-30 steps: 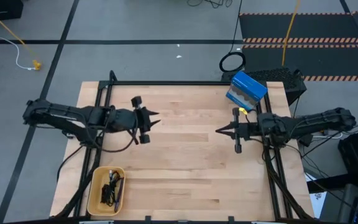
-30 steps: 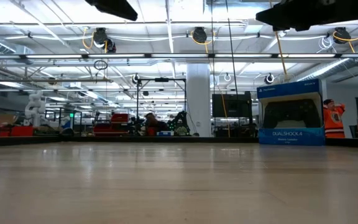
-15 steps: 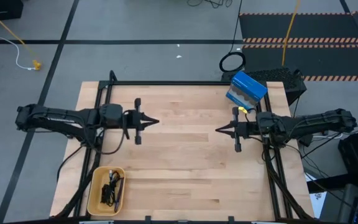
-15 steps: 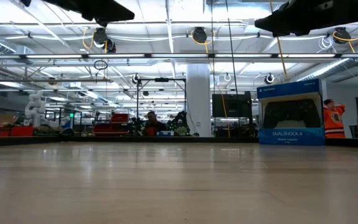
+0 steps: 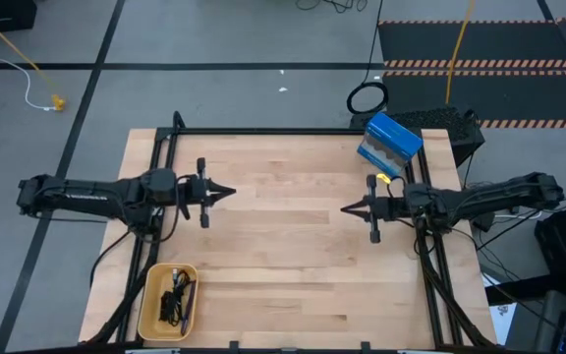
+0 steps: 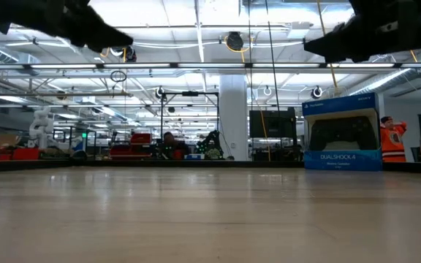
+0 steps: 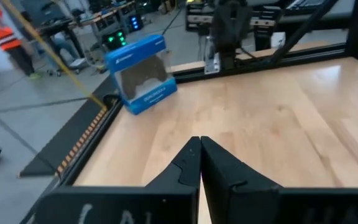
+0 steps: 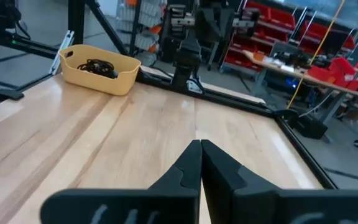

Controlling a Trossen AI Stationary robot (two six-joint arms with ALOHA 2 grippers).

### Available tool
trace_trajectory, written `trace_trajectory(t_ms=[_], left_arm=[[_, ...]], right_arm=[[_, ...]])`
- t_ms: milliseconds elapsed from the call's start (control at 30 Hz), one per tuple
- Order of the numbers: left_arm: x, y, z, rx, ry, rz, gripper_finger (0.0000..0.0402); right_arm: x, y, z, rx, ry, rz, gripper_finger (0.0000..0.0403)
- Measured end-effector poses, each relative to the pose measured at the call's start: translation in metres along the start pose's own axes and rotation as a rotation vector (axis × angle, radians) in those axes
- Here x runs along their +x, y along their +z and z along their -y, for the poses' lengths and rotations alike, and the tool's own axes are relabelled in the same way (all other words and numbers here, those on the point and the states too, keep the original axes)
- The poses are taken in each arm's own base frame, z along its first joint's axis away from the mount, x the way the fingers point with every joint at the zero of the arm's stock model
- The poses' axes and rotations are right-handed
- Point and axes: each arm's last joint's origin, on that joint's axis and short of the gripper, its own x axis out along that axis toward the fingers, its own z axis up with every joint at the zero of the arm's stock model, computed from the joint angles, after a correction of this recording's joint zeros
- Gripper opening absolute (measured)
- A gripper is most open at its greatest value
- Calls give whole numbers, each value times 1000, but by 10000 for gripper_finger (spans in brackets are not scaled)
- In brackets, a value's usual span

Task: Pick and place USB-C Cables
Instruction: Return to Home Position

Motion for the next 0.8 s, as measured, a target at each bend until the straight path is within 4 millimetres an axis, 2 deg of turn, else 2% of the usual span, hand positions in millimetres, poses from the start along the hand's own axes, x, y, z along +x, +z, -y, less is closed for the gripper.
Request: trace_trajectory(t_ms=[200,433,600,800], left_arm=[[-12,-22,-3,-47,47,13,4],[-21,-41,0,-59,54,22,17],[-23,-52,3,-59,54,23,4],[-25,-69,7,-40,55,24,17]], right_arm=[[-5,-23,-4,-2,-26,63,0],[-10,-41,-3,29,-55,31,0],[-15,-47,-4,66,-62,35,0],[-20,-46,-3,68,-72,77,0]])
